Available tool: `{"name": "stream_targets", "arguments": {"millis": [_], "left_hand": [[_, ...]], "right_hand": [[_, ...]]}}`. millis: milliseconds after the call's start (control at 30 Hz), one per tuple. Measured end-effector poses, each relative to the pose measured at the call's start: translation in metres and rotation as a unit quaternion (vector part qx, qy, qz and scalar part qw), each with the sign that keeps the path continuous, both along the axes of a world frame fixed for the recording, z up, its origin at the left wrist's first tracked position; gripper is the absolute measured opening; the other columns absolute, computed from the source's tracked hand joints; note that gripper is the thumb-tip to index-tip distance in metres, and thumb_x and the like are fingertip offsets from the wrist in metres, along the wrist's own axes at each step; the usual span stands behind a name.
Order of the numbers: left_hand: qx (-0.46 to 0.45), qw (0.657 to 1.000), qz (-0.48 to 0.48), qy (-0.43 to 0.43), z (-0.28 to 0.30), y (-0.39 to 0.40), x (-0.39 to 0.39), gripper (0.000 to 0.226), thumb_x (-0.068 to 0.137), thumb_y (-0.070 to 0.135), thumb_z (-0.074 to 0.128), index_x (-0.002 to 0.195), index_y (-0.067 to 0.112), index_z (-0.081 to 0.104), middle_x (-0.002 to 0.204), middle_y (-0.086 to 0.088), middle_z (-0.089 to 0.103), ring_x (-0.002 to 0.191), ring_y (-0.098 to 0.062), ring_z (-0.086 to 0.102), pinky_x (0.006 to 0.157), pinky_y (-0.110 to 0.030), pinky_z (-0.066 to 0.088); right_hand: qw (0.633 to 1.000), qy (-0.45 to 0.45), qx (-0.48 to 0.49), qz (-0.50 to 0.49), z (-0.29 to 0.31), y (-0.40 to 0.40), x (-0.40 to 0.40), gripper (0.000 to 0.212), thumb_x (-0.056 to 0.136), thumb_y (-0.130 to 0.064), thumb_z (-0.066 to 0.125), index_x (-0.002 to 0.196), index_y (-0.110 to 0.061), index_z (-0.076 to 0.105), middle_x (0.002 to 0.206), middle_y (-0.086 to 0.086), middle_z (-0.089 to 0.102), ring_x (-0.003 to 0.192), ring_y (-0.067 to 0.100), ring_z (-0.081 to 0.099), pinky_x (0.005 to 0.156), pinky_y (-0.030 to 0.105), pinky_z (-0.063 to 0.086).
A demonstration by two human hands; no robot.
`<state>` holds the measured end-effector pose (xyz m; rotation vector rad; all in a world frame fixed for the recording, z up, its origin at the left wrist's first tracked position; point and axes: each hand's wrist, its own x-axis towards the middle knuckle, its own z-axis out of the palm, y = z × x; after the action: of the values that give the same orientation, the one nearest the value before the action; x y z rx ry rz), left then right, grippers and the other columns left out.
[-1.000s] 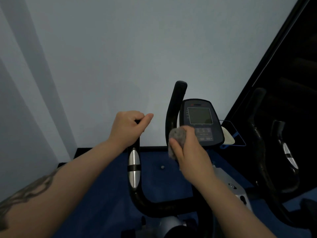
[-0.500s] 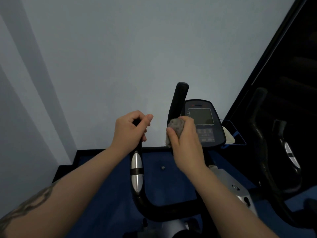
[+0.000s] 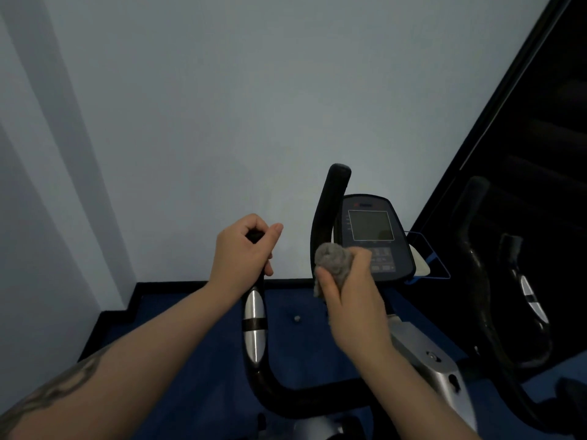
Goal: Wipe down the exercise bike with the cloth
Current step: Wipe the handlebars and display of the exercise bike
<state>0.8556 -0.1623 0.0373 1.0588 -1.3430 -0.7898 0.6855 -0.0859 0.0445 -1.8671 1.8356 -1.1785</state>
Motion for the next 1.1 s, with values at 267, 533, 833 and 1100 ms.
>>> {"name": "stream_targets", "arguments": {"millis": [267,533,833,1100], "left_hand": [[-0.006,1.0,-0.005,0.017,-0.002,0.002,0.0,0.031,0.091,0.027,0.069,0.066,0.014,0.055,0.05,-0.007,0.057,0.038,-0.024,0.058,0.042,-0.026,0.046],[-0.017,1.0,-0.002,0.02,0.0,0.0,0.0,0.032,0.092,0.024,0.068,0.067,0.009,0.055,0.05,-0.009,0.057,0.038,-0.024,0.058,0.042,-0.024,0.045],[-0.013,1.0,0.001,0.016,0.001,0.002,0.0,0.031,0.092,0.024,0.068,0.067,0.01,0.055,0.049,-0.006,0.057,0.038,-0.024,0.058,0.042,-0.024,0.045],[-0.015,1.0,-0.001,0.014,0.001,0.0,0.0,0.031,0.092,0.025,0.067,0.065,0.017,0.055,0.049,-0.005,0.057,0.038,-0.024,0.058,0.041,-0.024,0.045]], "right_hand": [[0.999,-0.004,-0.04,0.007,0.009,-0.019,0.013,0.025,0.097,-0.034,0.054,0.11,-0.036,0.032,0.104,-0.008,0.05,0.092,0.009,0.053,0.072,0.03,0.045],[0.999,0.022,-0.023,0.02,0.021,-0.041,0.012,0.024,0.098,-0.035,0.054,0.11,-0.028,0.034,0.107,-0.001,0.052,0.096,0.014,0.053,0.078,0.035,0.047],[1.0,0.018,-0.006,0.006,0.019,-0.04,0.01,0.024,0.098,-0.041,0.05,0.105,-0.032,0.029,0.104,-0.006,0.051,0.088,0.012,0.052,0.064,0.032,0.038],[0.994,0.07,-0.031,0.079,0.007,-0.014,-0.007,0.028,0.093,-0.036,0.058,0.113,-0.036,0.038,0.105,-0.007,0.045,0.095,0.011,0.049,0.078,0.035,0.049]]}}
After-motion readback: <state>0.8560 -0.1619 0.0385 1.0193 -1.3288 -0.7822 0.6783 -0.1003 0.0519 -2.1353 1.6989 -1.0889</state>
